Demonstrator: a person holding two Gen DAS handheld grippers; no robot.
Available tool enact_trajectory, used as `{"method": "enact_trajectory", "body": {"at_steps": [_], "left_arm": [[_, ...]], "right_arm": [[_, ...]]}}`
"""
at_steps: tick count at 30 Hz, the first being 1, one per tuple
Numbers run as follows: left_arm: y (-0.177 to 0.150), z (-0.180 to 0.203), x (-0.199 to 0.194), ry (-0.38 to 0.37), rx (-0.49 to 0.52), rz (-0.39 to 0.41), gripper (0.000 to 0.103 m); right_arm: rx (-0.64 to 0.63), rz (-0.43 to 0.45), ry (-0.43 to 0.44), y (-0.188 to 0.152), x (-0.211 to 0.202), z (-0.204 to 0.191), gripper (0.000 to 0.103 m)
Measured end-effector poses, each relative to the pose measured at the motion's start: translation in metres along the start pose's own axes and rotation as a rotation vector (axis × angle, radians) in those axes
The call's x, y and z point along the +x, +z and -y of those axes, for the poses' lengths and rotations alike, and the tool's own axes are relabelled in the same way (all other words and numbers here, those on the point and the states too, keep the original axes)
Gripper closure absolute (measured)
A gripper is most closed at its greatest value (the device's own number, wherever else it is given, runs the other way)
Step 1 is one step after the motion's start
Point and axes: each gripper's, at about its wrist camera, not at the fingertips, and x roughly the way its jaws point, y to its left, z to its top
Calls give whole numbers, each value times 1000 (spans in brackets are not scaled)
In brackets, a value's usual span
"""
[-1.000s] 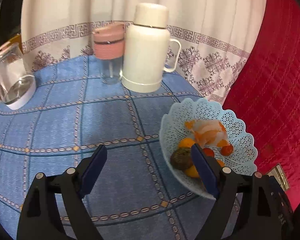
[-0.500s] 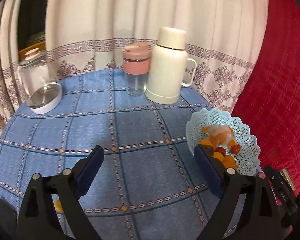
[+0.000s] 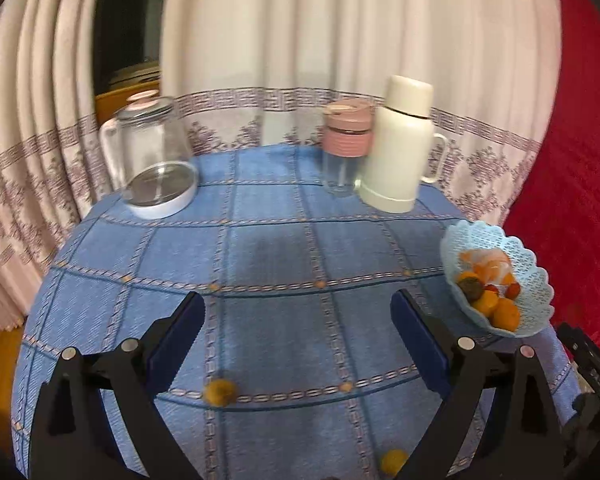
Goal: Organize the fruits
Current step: 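Move the left tool back over the table and grasp a small yellow fruit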
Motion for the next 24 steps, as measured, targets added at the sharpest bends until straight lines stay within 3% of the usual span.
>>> {"method": "enact_trajectory", "body": {"at_steps": [14, 24], "left_arm": [[-27, -68, 5, 90, -108, -52, 10], [-55, -69, 31, 125, -91, -123, 10]], "right_arm": [[-119, -67, 154, -17, -8, -64, 17], [-186, -133, 205, -40, -3, -96, 17]]}}
